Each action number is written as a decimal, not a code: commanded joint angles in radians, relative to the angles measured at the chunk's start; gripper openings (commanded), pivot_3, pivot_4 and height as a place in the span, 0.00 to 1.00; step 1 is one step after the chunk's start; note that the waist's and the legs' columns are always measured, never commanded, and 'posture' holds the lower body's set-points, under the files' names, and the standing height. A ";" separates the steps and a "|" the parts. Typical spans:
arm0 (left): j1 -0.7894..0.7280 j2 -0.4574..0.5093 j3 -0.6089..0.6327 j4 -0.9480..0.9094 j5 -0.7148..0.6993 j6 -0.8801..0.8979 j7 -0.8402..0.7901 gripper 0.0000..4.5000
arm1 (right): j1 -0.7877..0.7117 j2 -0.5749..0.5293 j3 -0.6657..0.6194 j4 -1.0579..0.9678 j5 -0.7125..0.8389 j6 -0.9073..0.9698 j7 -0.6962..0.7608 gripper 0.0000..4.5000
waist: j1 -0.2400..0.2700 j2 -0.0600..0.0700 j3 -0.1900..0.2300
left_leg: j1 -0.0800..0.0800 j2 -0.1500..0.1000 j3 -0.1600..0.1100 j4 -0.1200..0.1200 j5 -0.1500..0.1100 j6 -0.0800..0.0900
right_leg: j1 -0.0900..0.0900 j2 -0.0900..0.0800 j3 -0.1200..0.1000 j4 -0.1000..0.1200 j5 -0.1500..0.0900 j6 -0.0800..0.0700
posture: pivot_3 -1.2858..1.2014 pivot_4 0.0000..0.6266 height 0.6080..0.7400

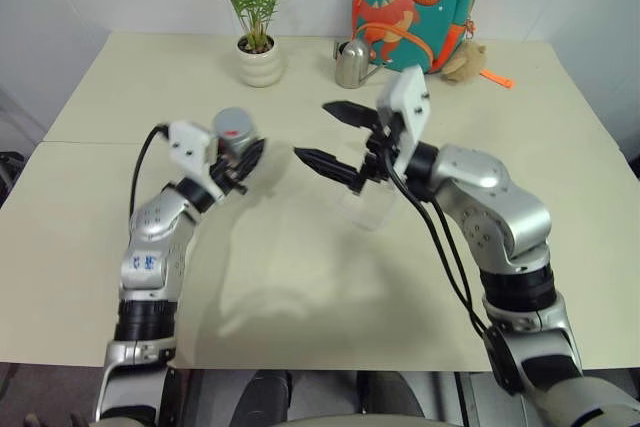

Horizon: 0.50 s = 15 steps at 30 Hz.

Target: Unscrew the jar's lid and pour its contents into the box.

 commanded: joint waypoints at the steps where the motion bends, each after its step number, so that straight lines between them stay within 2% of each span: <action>1: -0.026 0.028 -0.036 -0.001 -0.055 0.082 -0.108 0.43 | -0.040 0.030 0.046 -0.016 -0.003 0.088 -0.050 1.00 | -0.013 0.000 0.000 | 0.000 0.000 0.000 0.000 0.000 0.001 | 0.000 0.000 0.000 0.000 0.000 0.000 | 0.52 0.24 1.00; 6: -0.056 0.025 -0.057 0.011 -0.055 0.094 -0.158 0.43 | -0.054 0.065 0.094 0.054 -0.062 0.075 -0.077 1.00 | -0.023 0.000 0.000 | 0.000 0.000 0.002 -0.001 -0.001 0.002 | -0.004 0.000 0.001 0.003 0.000 0.000 | 0.52 0.24 1.00; 15: -0.039 0.015 -0.063 -0.002 -0.049 0.101 -0.181 0.43 | -0.072 0.093 0.057 0.105 -0.073 0.032 -0.064 1.00 | -0.032 0.000 0.000 | 0.000 0.000 0.004 -0.001 -0.001 0.002 | -0.006 0.000 0.002 0.004 0.000 0.001 | 0.52 0.24 1.00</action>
